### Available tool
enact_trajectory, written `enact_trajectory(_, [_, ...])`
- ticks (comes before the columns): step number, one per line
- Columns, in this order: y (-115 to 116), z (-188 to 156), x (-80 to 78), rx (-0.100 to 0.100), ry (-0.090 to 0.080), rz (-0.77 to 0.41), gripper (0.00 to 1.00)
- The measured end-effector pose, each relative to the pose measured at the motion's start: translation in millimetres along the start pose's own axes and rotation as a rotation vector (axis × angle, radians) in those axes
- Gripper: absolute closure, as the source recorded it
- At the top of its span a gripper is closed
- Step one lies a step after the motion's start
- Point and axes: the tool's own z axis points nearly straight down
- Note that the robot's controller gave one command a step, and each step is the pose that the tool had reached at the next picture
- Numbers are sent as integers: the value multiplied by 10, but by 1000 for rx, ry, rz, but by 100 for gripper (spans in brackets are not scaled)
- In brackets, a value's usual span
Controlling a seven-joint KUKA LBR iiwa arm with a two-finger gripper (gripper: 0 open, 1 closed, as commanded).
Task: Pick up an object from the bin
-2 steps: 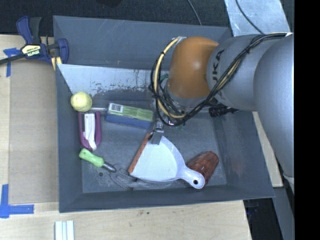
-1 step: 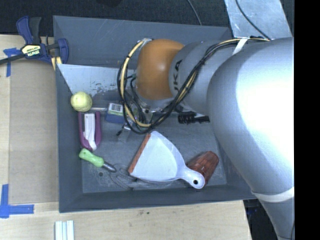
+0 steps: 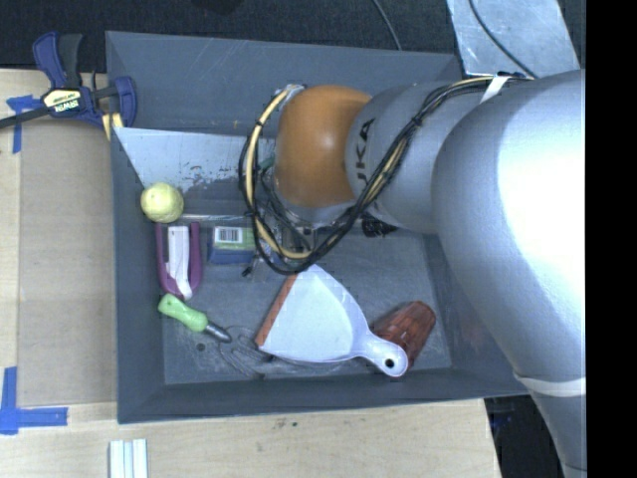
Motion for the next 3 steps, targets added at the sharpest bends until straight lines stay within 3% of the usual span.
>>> enact_trajectory(2, [-3,-61,-2,0,-2,1,100])
enact_trajectory(3, [-13,-465,17,2,6,2,100])
